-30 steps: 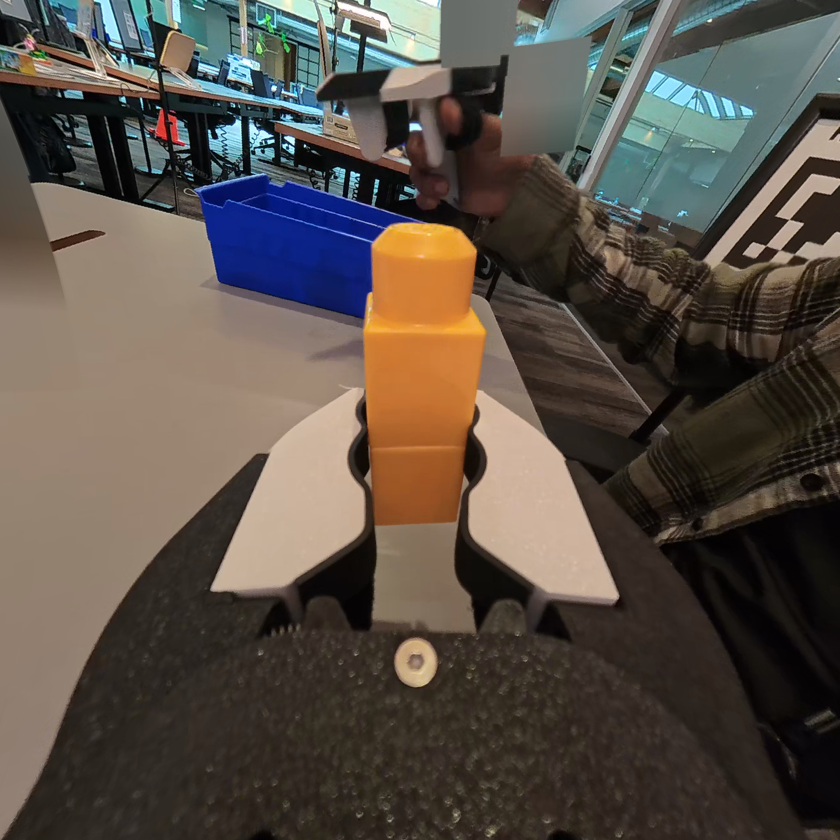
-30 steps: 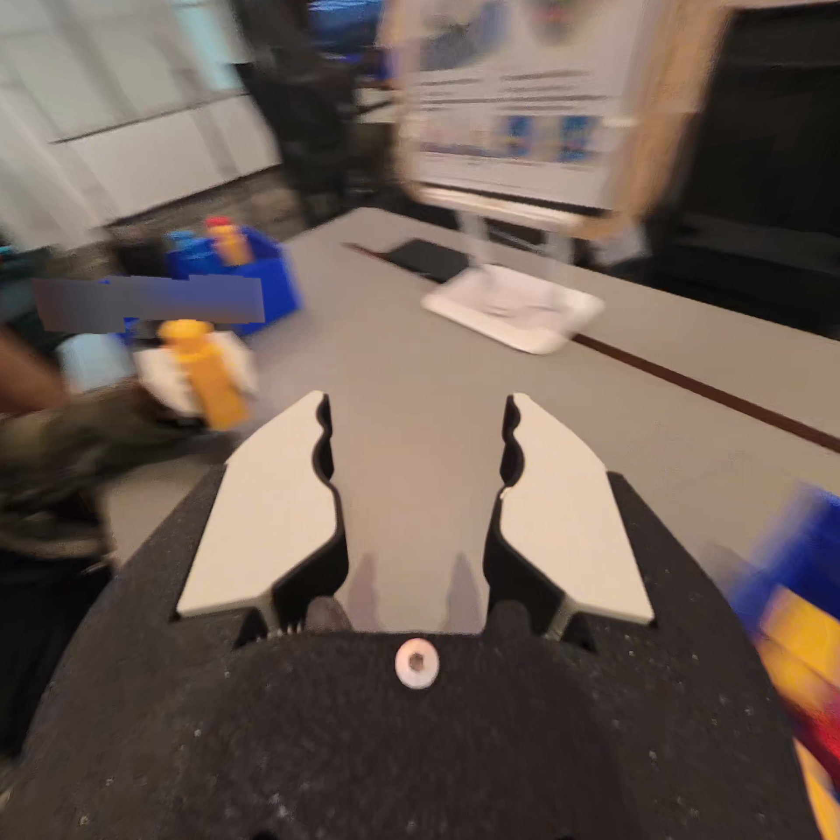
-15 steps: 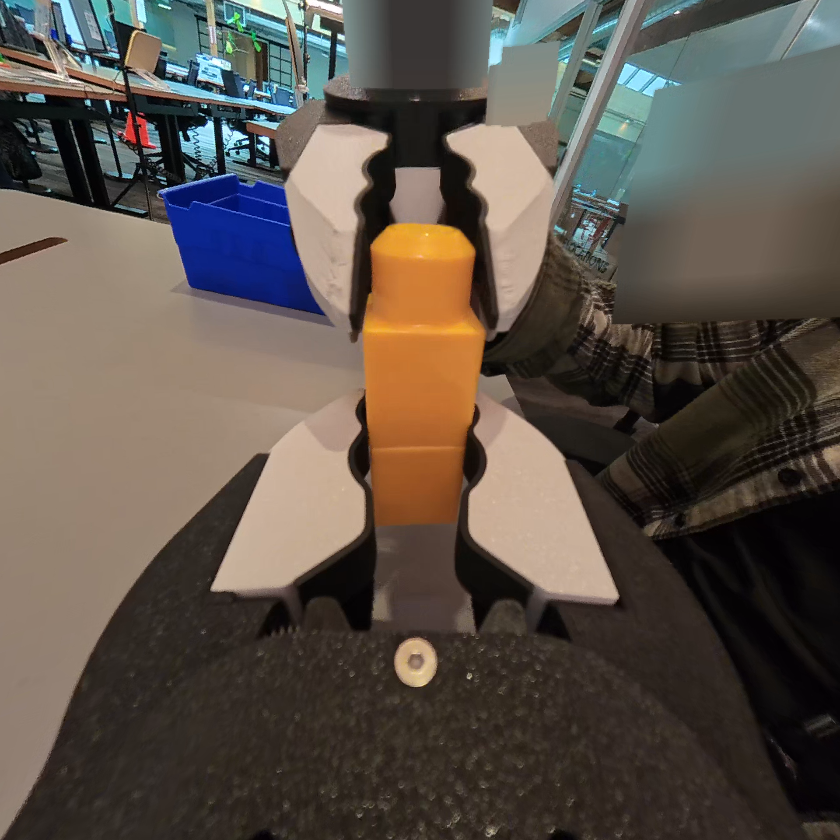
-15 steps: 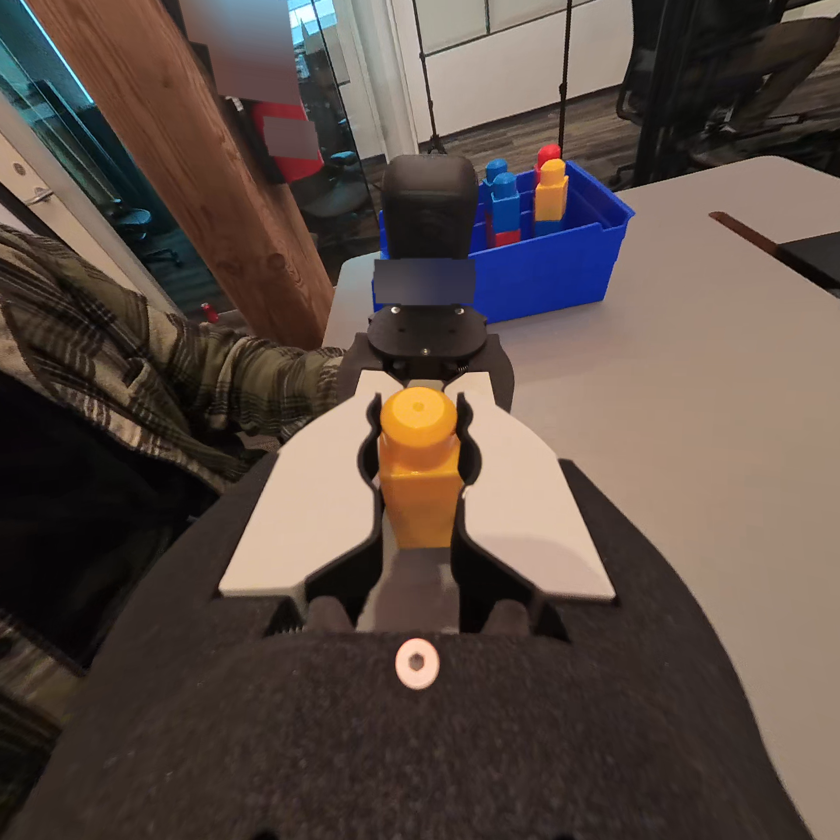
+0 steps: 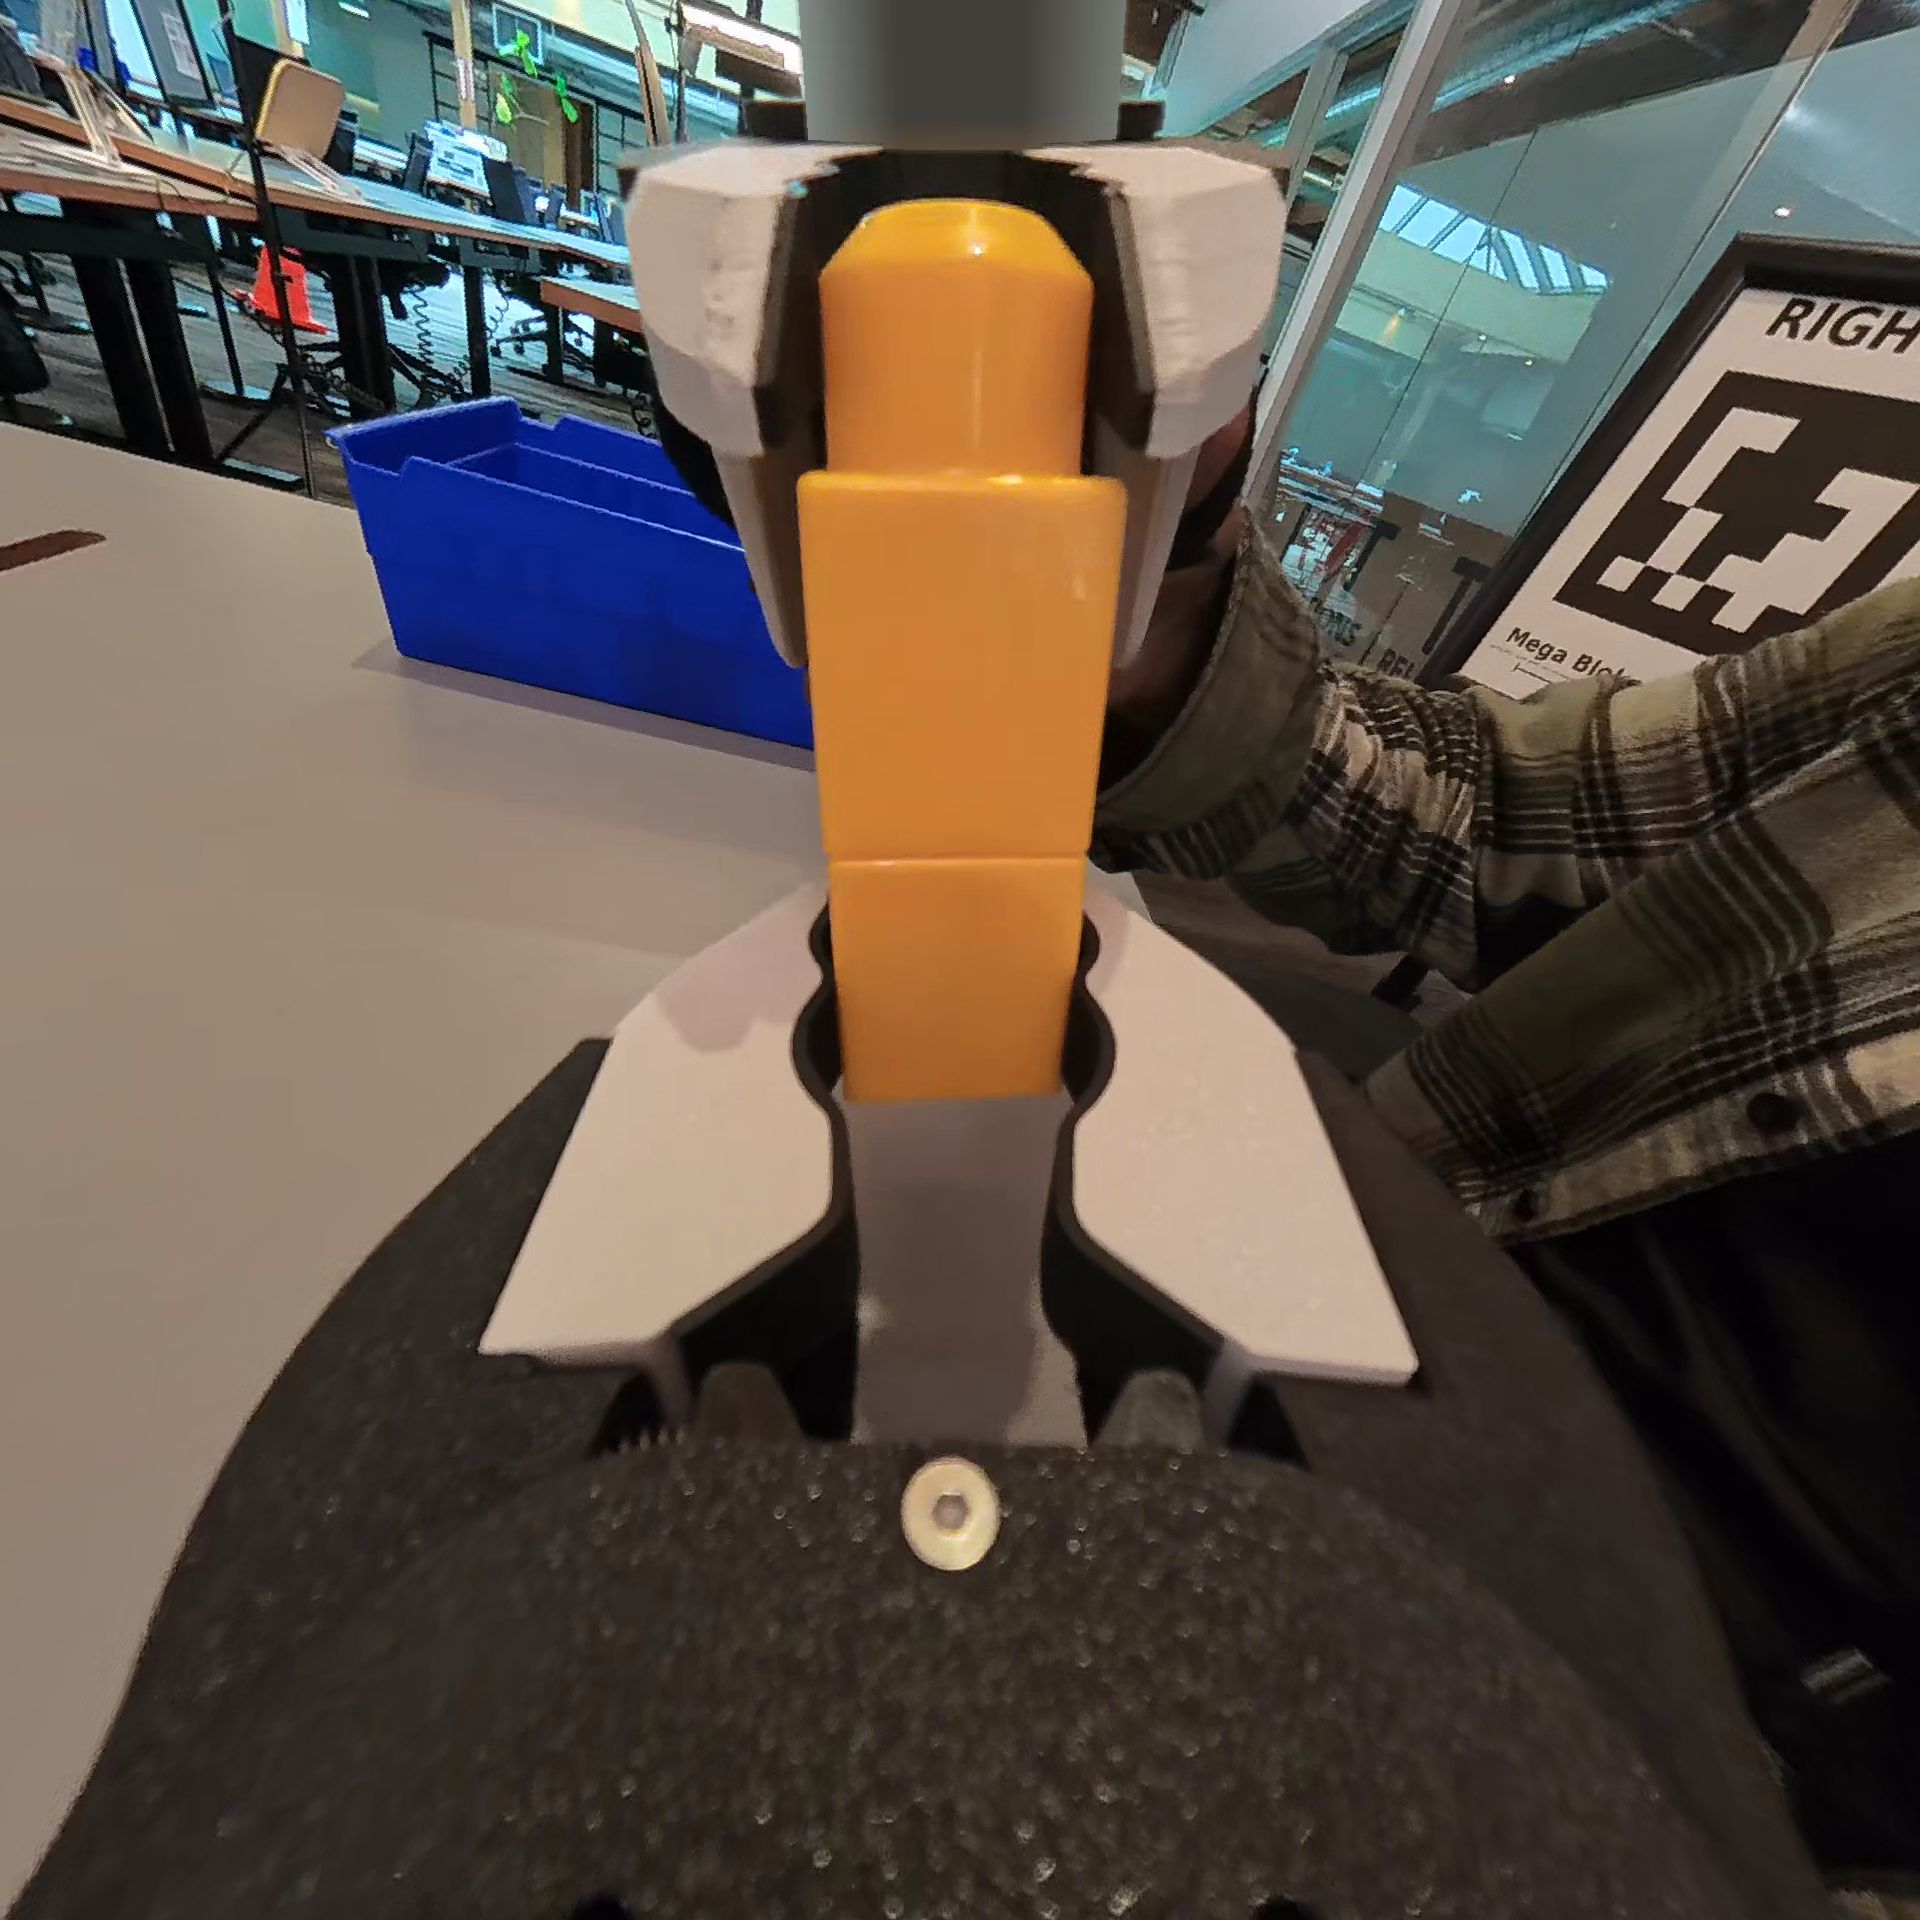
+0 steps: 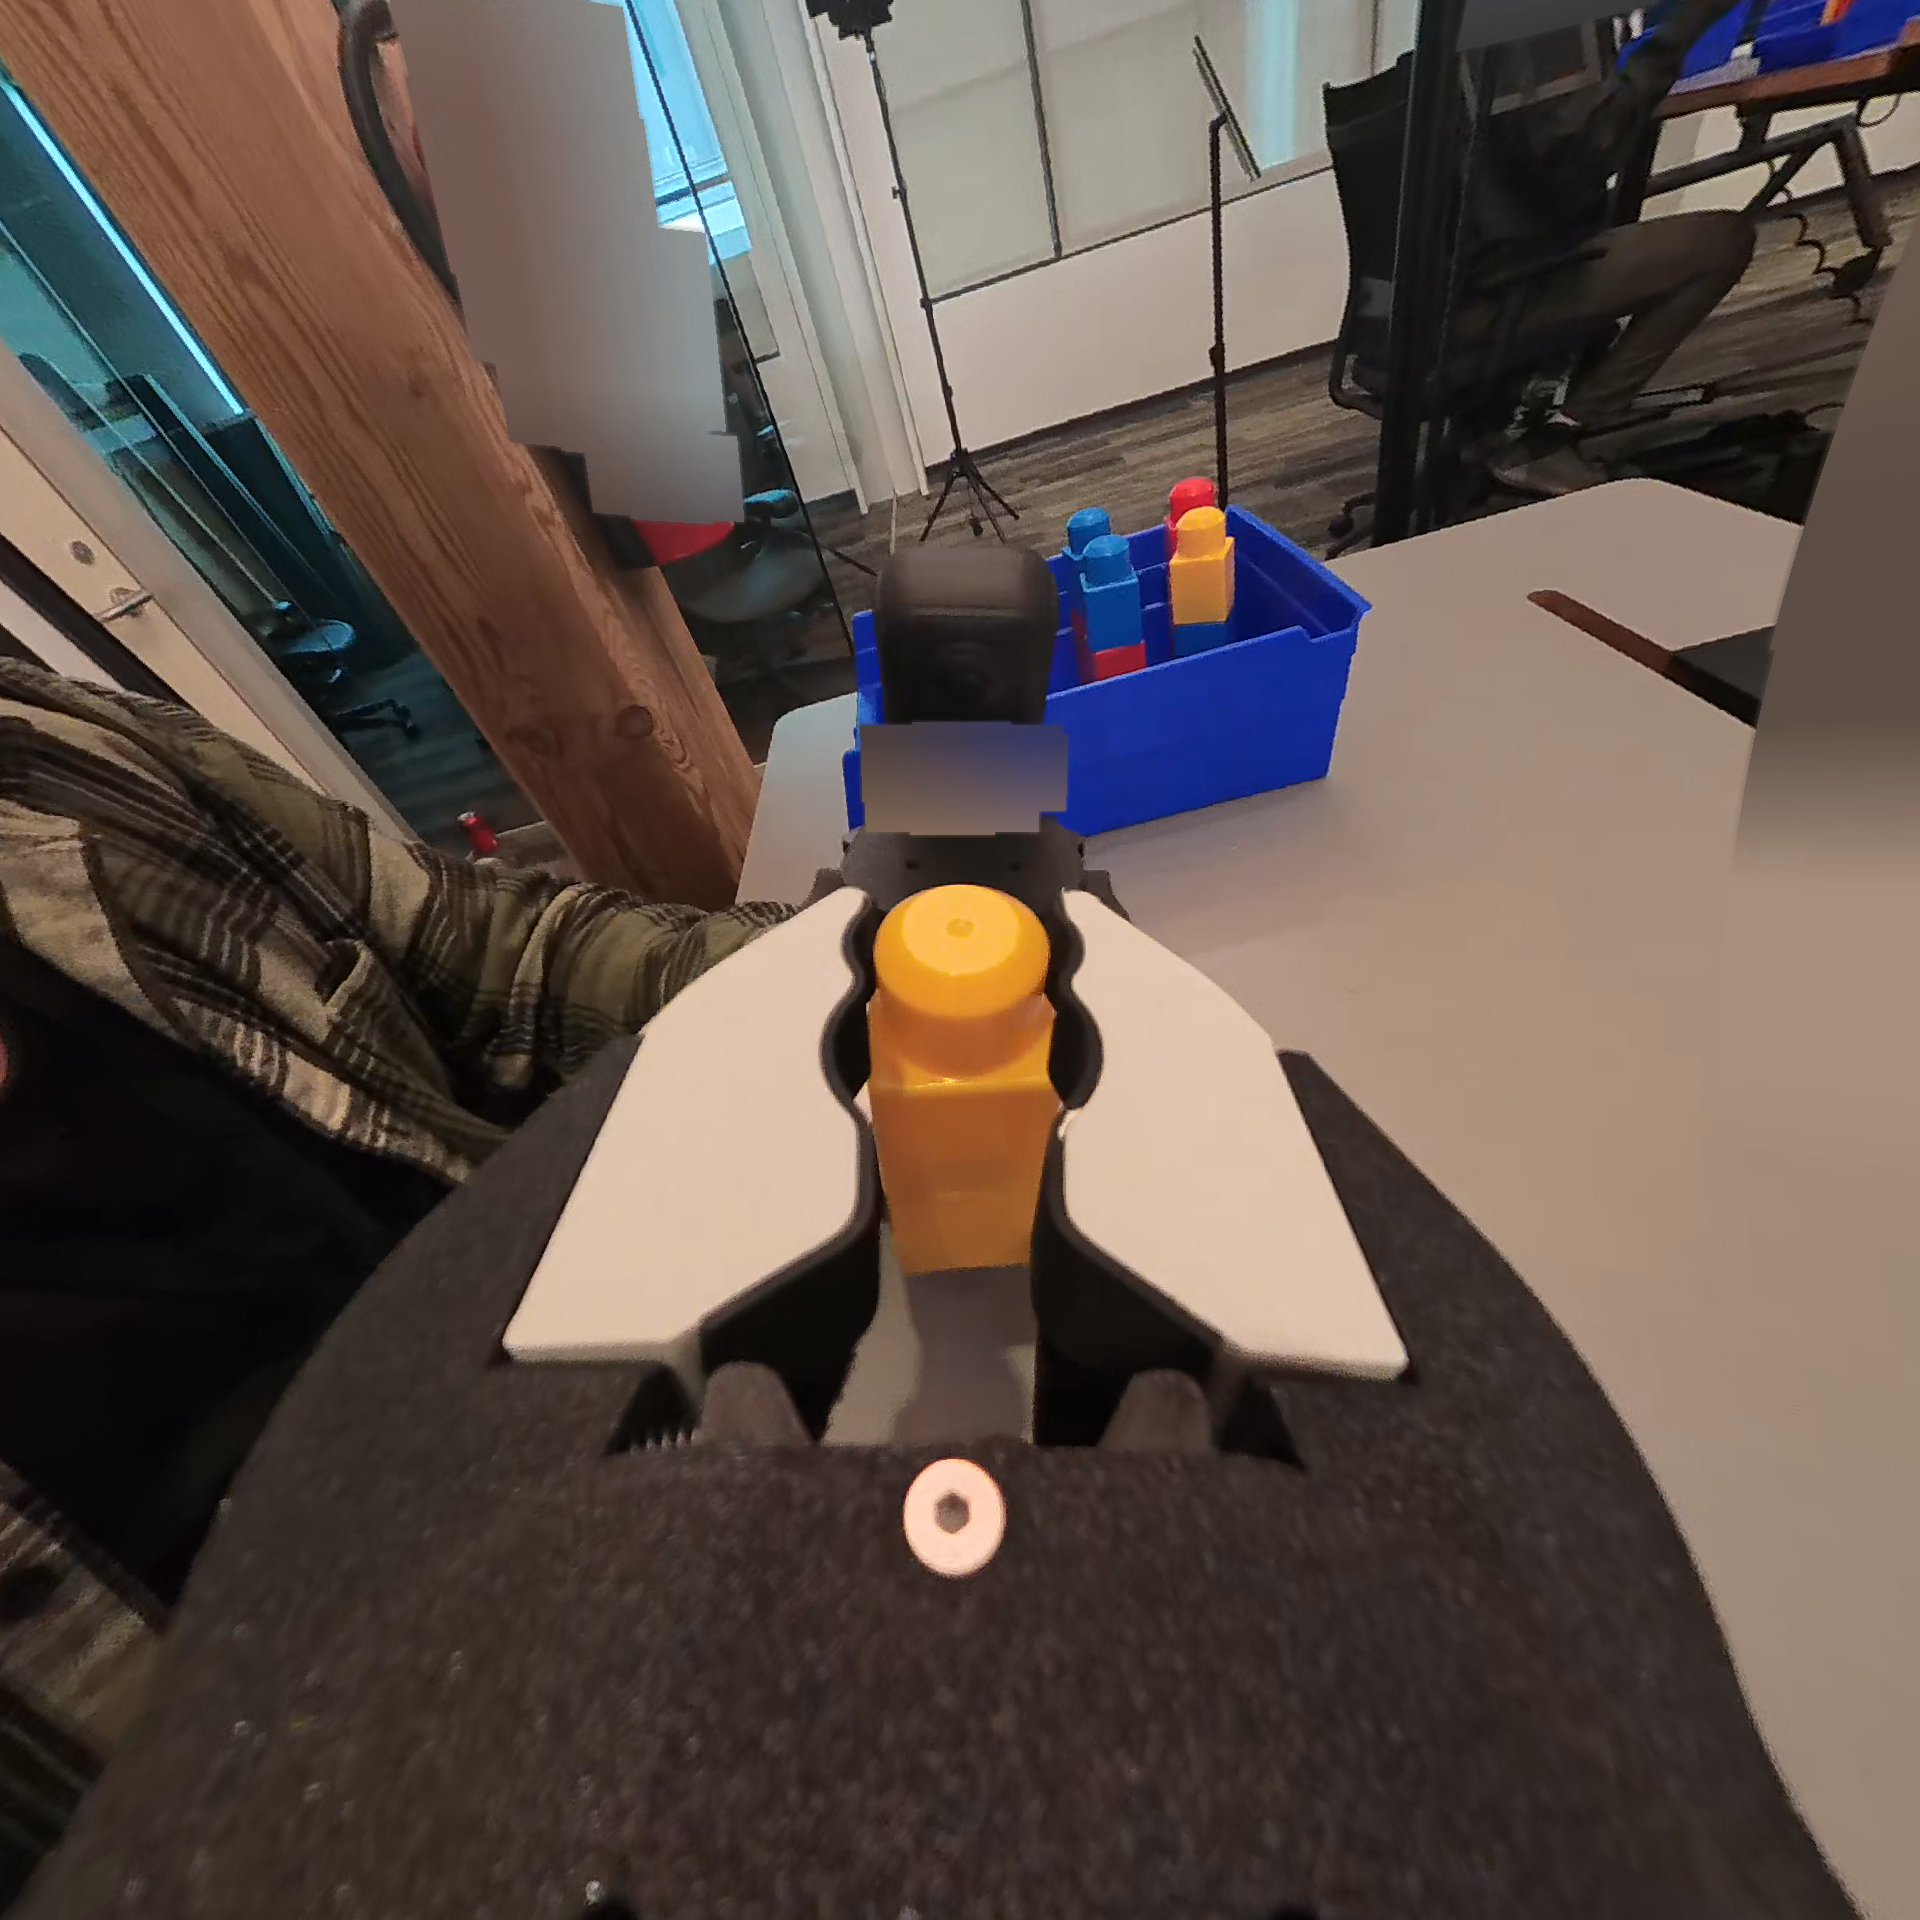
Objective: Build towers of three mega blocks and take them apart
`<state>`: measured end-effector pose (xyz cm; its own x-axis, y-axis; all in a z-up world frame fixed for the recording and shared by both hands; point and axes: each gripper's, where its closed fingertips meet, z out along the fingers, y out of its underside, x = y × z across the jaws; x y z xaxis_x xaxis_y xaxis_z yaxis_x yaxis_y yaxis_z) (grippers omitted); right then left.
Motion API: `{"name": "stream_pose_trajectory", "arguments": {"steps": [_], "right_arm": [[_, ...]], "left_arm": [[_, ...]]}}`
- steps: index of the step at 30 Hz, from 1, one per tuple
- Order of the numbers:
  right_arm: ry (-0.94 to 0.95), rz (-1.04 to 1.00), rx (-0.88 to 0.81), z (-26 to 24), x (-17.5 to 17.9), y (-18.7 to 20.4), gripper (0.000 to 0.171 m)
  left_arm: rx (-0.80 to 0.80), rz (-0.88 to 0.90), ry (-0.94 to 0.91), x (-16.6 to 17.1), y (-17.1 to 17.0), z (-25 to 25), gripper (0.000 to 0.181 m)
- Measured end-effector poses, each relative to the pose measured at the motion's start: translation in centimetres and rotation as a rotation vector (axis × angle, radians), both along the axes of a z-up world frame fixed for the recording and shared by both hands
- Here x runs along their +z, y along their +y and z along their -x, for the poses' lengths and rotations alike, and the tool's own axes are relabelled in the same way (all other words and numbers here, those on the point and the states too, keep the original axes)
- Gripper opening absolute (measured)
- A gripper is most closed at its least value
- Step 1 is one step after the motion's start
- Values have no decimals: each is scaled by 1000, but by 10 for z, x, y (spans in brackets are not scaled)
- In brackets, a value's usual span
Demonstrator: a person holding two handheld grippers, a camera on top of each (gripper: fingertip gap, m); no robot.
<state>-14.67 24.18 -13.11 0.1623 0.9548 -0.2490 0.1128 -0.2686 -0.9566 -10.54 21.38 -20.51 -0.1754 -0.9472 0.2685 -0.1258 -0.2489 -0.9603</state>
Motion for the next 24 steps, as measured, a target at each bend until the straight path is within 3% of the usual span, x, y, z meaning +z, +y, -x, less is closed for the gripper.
{"name": "stream_pose_trajectory", "arguments": {"steps": [4,7,9,12,15,21,23,24], "right_arm": [[186,-49,-150,-44,49,19,30],[56,-129,-379,-111,62,42,30],[-132,-160,-627,-192,53,64,30],[-367,-52,-981,-337,21,72,30],[-476,130,-1174,-438,-24,58,30],[-563,318,-1223,-488,-106,50,31],[-501,282,-1214,-483,-102,55,60],[-465,238,-1186,-472,-90,58,63]], "left_arm": [[69,-61,132,-25,7,-3,39],[51,-25,39,-9,6,0,39],[47,-37,7,-1,5,3,39],[29,-33,4,-1,2,2,39],[7,-29,11,-4,-4,-5,40],[13,-19,33,-12,-2,-7,40],[19,-7,29,-12,1,-5,40],[24,-6,27,-12,2,-5,39]]}}
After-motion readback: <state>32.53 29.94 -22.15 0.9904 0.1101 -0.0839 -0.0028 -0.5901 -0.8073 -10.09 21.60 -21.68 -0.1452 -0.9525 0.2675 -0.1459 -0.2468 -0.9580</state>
